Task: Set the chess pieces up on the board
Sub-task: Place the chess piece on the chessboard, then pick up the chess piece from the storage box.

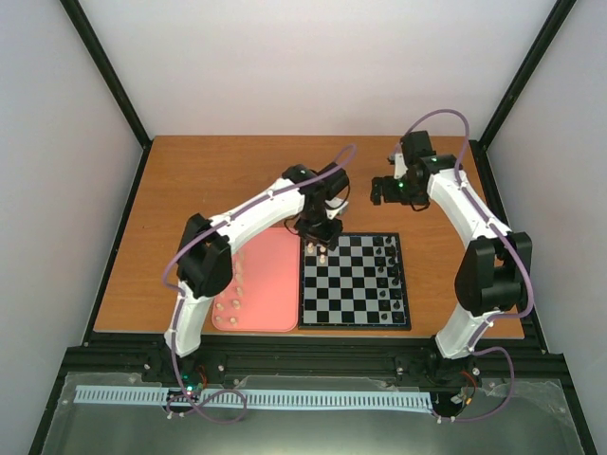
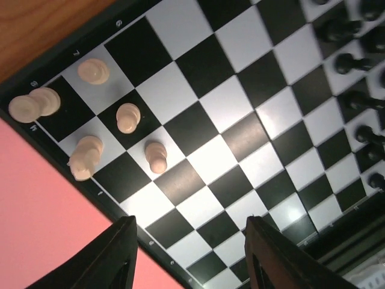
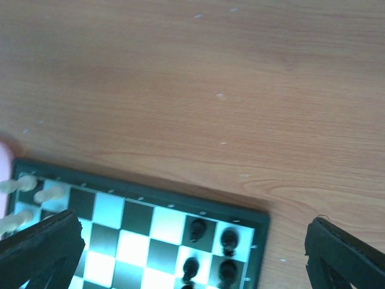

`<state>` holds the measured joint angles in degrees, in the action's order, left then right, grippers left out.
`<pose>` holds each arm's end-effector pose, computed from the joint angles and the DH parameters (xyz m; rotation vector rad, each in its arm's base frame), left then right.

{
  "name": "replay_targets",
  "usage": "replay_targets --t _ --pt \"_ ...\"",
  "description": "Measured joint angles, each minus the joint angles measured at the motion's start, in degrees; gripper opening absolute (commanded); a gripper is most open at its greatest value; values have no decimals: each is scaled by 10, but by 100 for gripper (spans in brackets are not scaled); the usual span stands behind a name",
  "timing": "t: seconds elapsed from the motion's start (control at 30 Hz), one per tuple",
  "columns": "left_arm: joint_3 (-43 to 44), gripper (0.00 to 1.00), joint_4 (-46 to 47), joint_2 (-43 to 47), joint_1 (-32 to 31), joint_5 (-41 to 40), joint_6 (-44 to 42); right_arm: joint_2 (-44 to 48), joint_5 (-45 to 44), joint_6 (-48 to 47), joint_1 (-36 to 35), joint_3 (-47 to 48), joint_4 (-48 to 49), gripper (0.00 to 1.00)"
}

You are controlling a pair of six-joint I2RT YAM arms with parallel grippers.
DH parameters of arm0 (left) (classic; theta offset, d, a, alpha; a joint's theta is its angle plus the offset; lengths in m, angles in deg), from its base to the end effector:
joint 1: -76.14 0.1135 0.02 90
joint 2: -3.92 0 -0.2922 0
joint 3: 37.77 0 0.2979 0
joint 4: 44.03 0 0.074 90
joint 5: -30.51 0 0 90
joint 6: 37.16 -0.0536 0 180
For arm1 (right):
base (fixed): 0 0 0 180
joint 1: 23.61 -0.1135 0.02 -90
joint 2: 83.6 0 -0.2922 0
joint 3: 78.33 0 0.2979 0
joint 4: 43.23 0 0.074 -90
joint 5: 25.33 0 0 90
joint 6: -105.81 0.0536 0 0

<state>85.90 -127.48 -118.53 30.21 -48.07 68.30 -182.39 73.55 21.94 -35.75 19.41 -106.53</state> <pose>0.3344 -0.3607 0.2410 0.8361 2.9898 -0.3745 0.4064 0.0959 0.2824 -0.1898 2.7017 0.3055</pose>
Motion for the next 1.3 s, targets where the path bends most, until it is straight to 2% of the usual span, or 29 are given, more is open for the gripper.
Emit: replay_targets --t 0.07,0.13,0.17,0.27,0.33,0.5,0.63,0.73,0.83,1.03,1.17,1.3 --pt "0 67 0 22 0 1 -3 0 -10 5 18 3 0 100" --pt "0 83 -1 46 0 -4 -2 0 -26 11 41 6 1 100" --pt "0 88 -1 57 1 -8 -3 0 -33 14 52 7 3 100" --pt "-6 93 0 94 14 -18 2 0 -50 24 94 2 12 100" --pt "-34 94 3 132 33 -23 6 1 -56 32 126 -17 29 100" --pt "-164 96 14 246 148 -60 20 2 -57 45 173 -88 50 100" --pt "-290 95 24 319 261 -89 40 2 -47 49 174 -117 54 100" --pt "-347 95 32 335 306 -96 43 2 -35 49 172 -118 63 100" --pt "-364 92 47 319 311 -94 43 2 -25 51 172 -118 68 100" --pt "-372 76 95 264 311 -76 43 2 -14 51 172 -117 72 100" --pt "-373 62 115 227 311 -65 42 2 -11 51 172 -117 75 100" --pt "-373 57 127 199 311 -58 39 2 -9 51 172 -117 76 100"
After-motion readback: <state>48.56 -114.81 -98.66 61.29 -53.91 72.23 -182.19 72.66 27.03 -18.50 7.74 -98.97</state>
